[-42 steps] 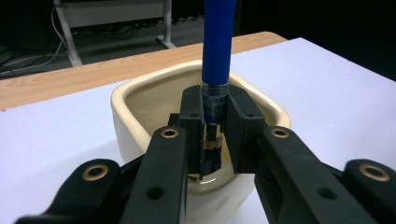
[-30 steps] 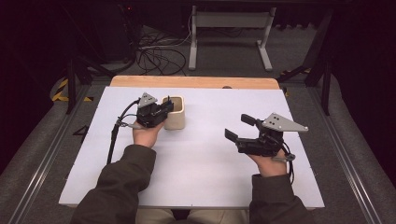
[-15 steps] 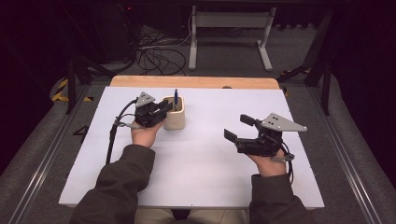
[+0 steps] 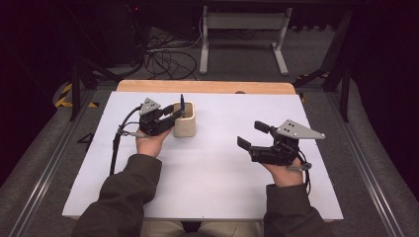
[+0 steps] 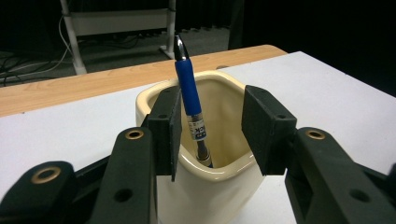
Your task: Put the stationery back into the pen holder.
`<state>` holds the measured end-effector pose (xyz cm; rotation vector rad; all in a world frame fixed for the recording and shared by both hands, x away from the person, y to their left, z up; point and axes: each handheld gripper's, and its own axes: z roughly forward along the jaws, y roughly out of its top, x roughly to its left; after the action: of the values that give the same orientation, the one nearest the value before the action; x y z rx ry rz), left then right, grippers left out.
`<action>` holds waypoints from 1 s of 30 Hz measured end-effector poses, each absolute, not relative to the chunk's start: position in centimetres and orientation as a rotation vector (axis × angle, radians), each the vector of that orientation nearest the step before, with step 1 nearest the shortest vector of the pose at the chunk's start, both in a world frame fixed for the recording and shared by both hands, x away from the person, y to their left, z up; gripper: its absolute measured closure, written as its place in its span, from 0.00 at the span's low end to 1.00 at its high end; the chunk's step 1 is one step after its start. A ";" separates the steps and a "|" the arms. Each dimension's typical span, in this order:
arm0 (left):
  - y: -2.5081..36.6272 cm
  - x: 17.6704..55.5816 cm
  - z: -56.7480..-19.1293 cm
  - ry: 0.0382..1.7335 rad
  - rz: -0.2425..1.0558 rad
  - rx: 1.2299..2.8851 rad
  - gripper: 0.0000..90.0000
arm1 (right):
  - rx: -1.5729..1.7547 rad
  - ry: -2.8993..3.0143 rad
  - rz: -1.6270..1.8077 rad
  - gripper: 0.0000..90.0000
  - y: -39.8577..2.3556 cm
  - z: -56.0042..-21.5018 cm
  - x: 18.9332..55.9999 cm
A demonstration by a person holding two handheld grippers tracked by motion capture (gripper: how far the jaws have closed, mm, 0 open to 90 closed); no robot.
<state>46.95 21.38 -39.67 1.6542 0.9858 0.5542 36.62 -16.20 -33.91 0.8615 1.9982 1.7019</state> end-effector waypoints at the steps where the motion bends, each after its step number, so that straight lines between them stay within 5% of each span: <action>1: 21.4 46.9 -39.6 0.983 0.554 1.651 0.64 | 0.862 1.998 1.702 0.20 -16.2 -33.9 36.6; 30: 21.9 42.5 -36.7 0.839 0.566 1.628 0.36 | 0.864 1.981 1.709 0.20 -16.7 -33.9 36.6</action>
<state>42.50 21.85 -36.74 1.6285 0.8391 0.5665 36.56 -16.67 -33.86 0.8644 1.9809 1.7090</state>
